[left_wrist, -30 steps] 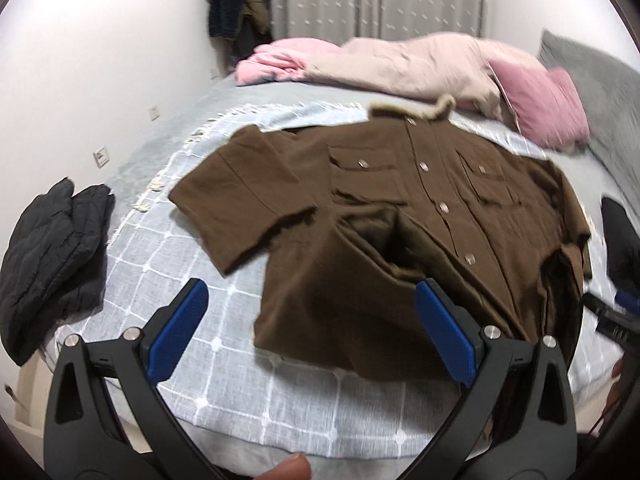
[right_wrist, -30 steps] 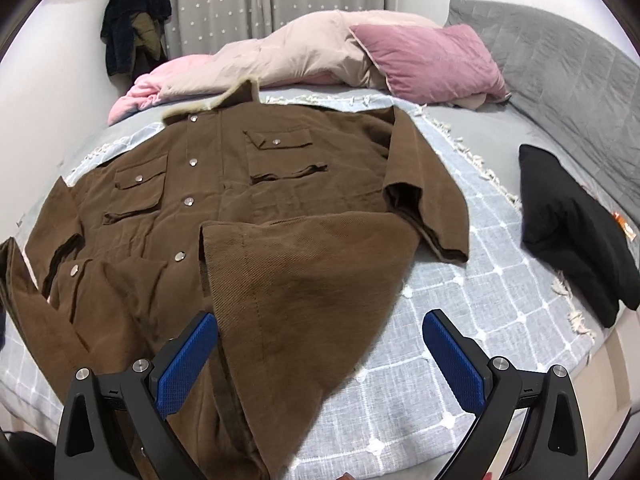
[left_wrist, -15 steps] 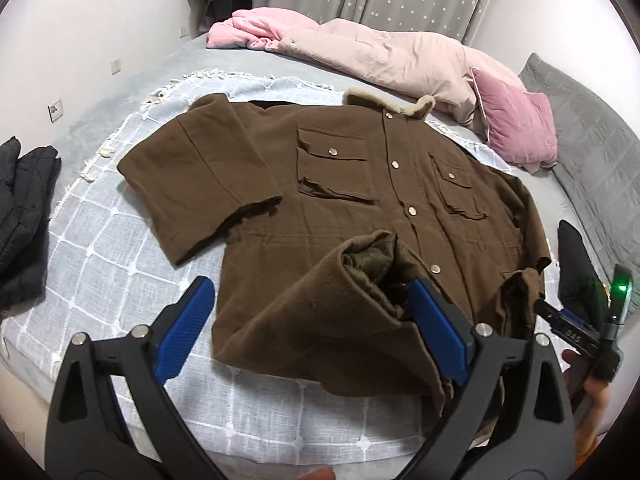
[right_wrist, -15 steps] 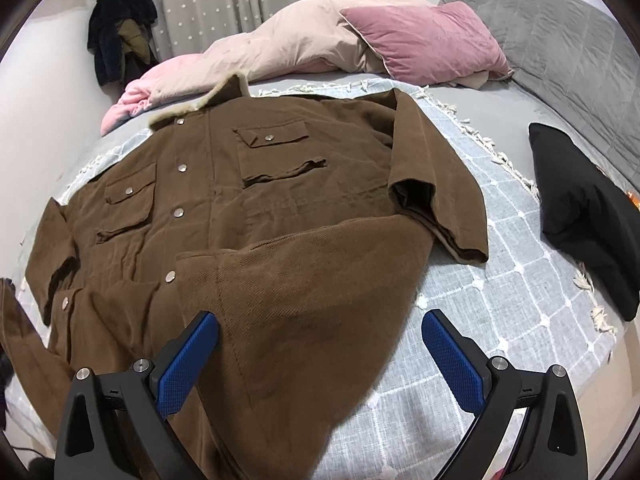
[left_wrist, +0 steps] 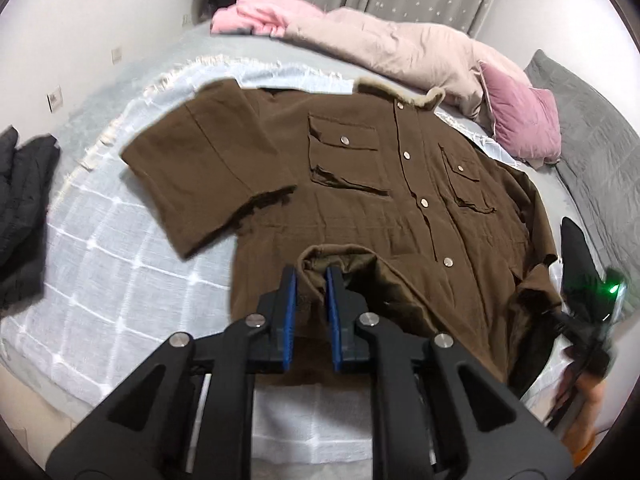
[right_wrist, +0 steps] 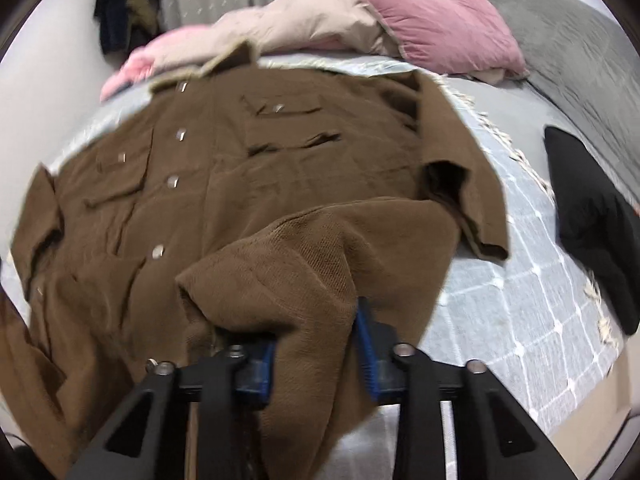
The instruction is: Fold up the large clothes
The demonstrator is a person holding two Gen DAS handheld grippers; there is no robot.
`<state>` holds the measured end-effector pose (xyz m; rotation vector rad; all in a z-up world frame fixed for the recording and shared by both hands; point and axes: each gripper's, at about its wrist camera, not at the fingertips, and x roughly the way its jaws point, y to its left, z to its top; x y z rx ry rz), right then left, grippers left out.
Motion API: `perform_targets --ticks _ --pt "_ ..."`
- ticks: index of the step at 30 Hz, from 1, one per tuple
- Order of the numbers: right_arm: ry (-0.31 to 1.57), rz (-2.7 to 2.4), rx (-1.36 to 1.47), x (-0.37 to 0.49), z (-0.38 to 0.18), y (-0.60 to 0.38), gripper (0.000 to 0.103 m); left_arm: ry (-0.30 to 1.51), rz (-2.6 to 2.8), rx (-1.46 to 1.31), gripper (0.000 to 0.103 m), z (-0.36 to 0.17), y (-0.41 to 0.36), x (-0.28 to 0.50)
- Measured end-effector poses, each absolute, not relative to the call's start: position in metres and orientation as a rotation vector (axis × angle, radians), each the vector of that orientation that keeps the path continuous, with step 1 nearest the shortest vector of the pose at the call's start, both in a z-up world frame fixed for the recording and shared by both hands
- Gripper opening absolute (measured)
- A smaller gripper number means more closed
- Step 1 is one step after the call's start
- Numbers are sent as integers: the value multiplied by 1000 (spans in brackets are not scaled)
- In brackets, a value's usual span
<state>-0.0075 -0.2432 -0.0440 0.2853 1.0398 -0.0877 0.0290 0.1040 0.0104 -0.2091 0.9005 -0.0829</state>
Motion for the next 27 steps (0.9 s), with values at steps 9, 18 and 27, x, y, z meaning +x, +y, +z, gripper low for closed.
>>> perform_targets --ticks 9,18,27 --pt "993 -267 375 -91 -40 -359 21 967 -143 -5 10 -8 131 -71" --pt "1243 -89 657 -159 -113 -423 39 1176 -182 41 24 -48 158 -103" --pt "1064 59 829 -144 -83 -440 78 1189 -298 -265 83 -65 162 -48"
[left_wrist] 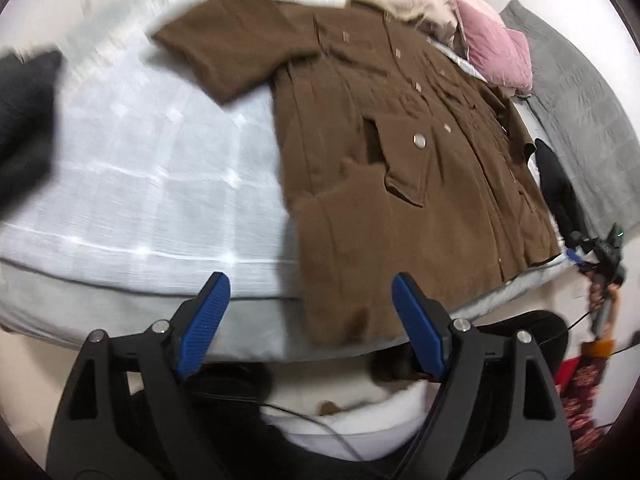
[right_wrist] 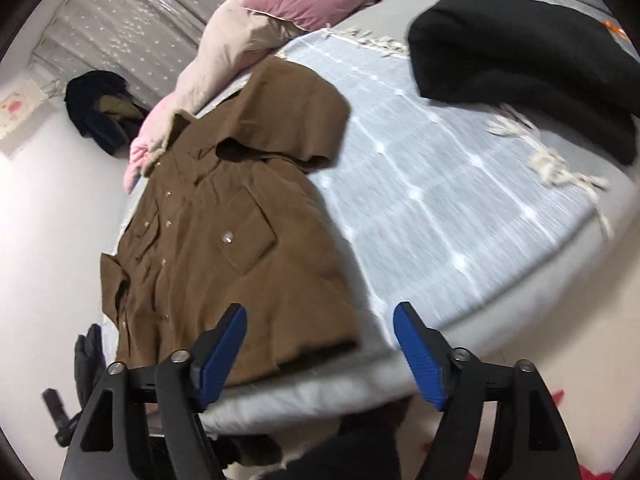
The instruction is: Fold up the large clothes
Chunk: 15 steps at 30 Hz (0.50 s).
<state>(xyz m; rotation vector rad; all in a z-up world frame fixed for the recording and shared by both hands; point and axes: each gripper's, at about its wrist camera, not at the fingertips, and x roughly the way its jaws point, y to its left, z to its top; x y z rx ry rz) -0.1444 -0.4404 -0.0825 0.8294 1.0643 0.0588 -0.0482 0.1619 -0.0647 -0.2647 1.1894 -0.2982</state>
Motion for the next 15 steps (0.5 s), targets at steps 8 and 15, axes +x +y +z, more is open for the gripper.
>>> perform_targets --ticks 8,15 --pt "1201 25 882 -104 -140 -424 68 1364 -429 -386 24 -112 121 -44" --pt "1115 138 829 -113 -90 -416 12 1166 -437 -387 16 -47 147 -77"
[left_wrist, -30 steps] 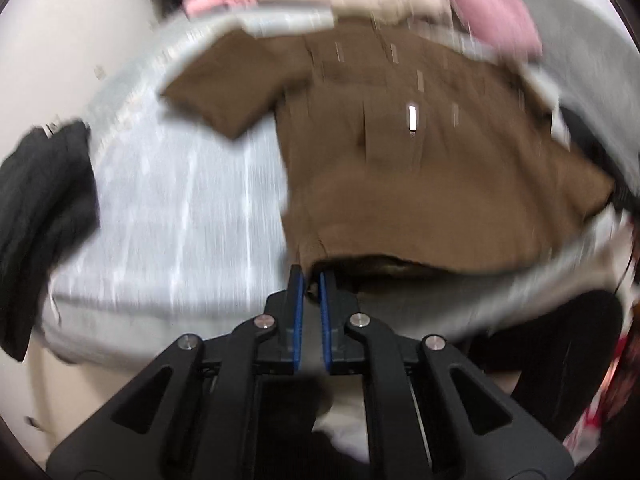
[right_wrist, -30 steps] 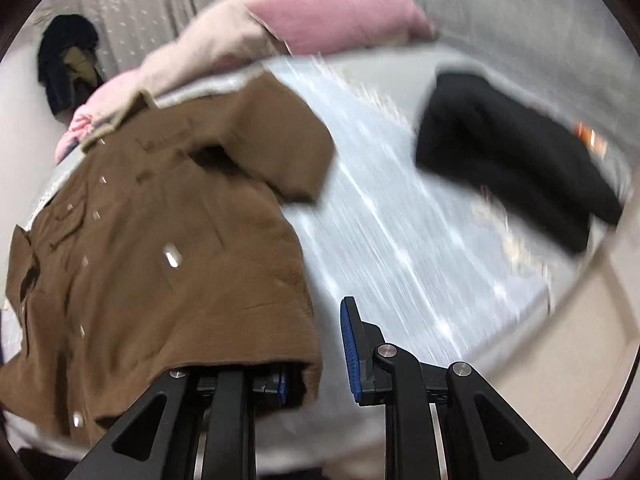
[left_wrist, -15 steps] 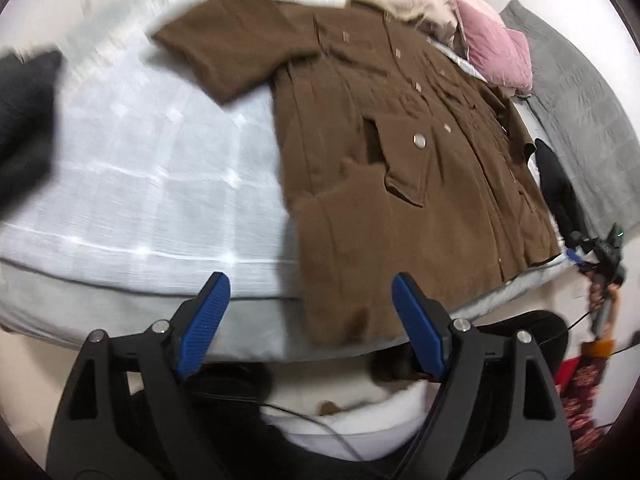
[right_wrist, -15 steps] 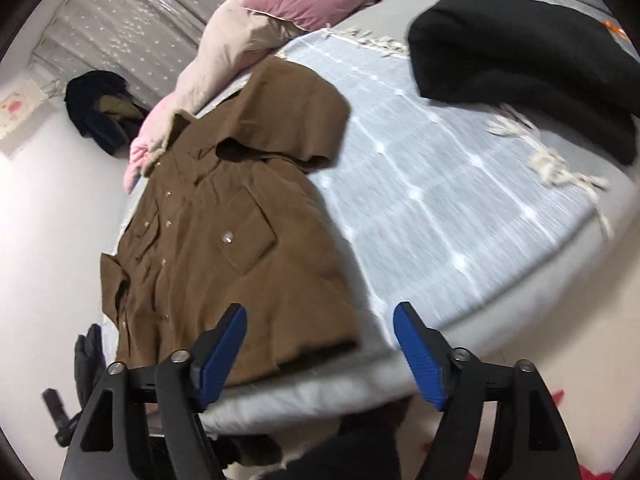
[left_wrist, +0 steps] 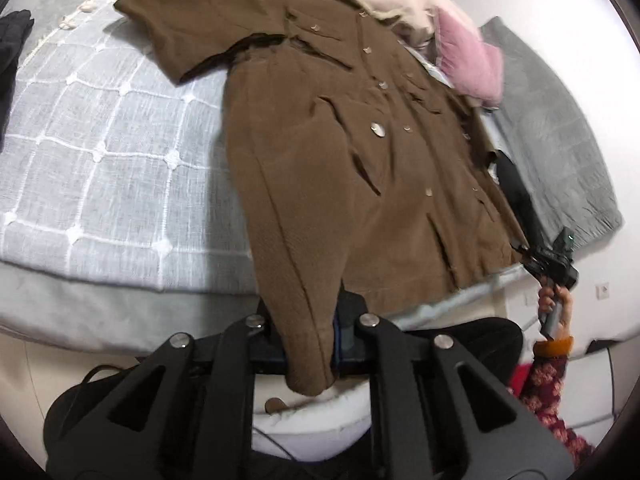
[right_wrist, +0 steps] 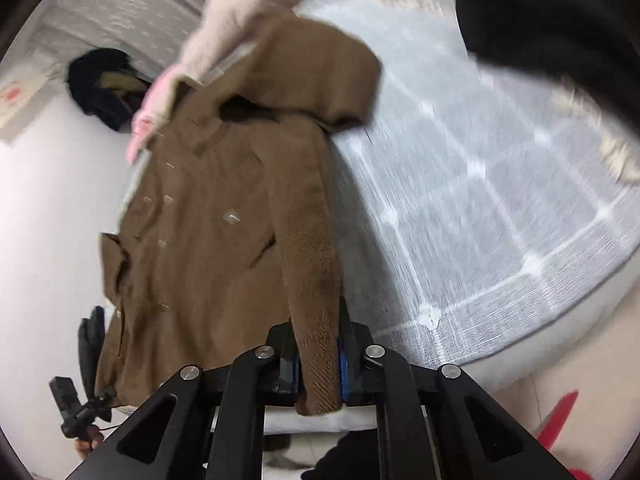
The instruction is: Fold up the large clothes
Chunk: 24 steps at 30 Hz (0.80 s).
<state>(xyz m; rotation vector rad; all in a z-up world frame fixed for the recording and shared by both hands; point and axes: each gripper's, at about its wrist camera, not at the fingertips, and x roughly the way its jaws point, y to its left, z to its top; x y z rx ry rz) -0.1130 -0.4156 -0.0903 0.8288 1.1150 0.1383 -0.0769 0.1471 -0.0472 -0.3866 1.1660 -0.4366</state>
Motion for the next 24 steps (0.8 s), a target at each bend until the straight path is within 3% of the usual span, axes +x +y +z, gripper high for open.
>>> perform_targets --ticks 5,8,9,10,11,12,17,24 --pt "1268 -57 585 -106 -95 -400 14 1376 -401 -127 20 -86 116 -93" --pt "1294 -126 476 -108 -92 -383 25 1349 -392 -136 34 -71 120 -95" --pt "1282 -142 463 -108 -85 -380 29 1318 -387 -150 46 -62 123 -93" --pt "1276 -154 454 -107 -80 -380 38 1285 -367 -157 65 -54 128 -89" --pt "1259 -173 446 -105 -70 -378 50 1244 -338 -153 69 -47 133 -84" --pt "1232 -181 449 -104 -59 -377 54 1210 -312 -145 74 -43 137 -79" --pt "1115 -122 503 -76 -29 -368 67 1095 -92 -122 81 -31 164 -25" --pt "1046 6 554 7 -11 -290 70 1008 -40 39 81 -44 142 55"
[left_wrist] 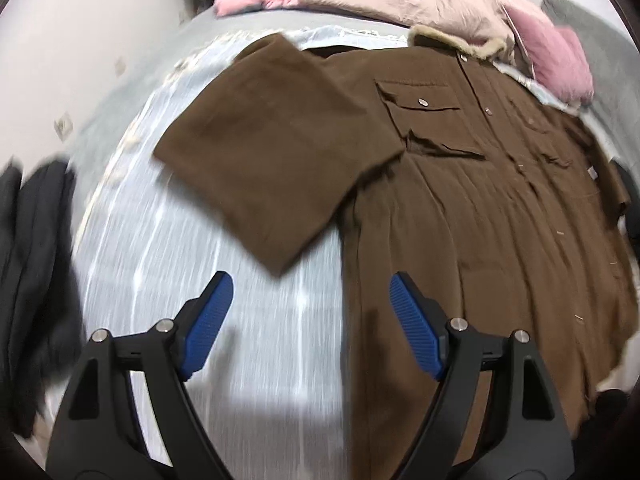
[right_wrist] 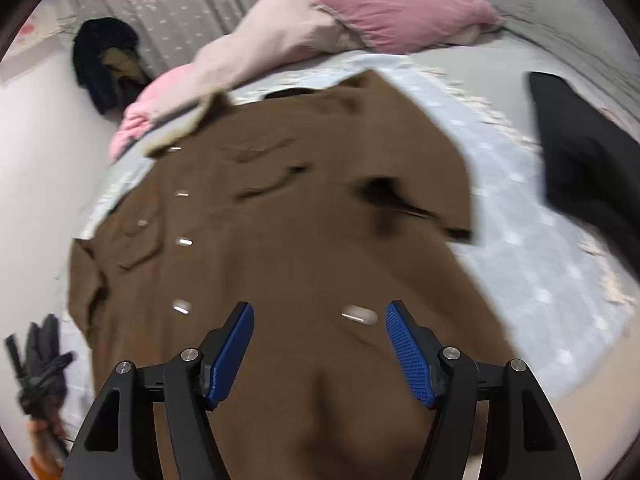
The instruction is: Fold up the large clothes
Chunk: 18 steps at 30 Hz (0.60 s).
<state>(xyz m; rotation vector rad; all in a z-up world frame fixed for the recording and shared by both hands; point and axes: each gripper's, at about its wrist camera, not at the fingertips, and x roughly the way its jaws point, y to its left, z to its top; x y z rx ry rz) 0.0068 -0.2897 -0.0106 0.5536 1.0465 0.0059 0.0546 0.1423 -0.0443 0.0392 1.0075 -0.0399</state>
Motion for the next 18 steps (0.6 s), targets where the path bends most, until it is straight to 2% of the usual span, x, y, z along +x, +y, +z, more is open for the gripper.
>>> perform_targets --ticks 6,9,11,12,13,18 --pt "938 32 491 66 -18 -218 70 994 -35 173 81 -75 103 114" --pt "1009 43 453 85 -45 -195 70 976 -39 142 81 -81 105 133" --pt "1070 44 465 92 -62 -188 70 951 -22 102 58 -75 112 141" --pt "1097 47 462 95 -66 -185 70 930 -20 75 30 -69 117 142" --pt "1106 46 455 95 -67 -184 70 914 -1 49 12 -60 123 145" --pt "1074 23 437 105 -63 -189 70 734 205 66 11 14 168 151"
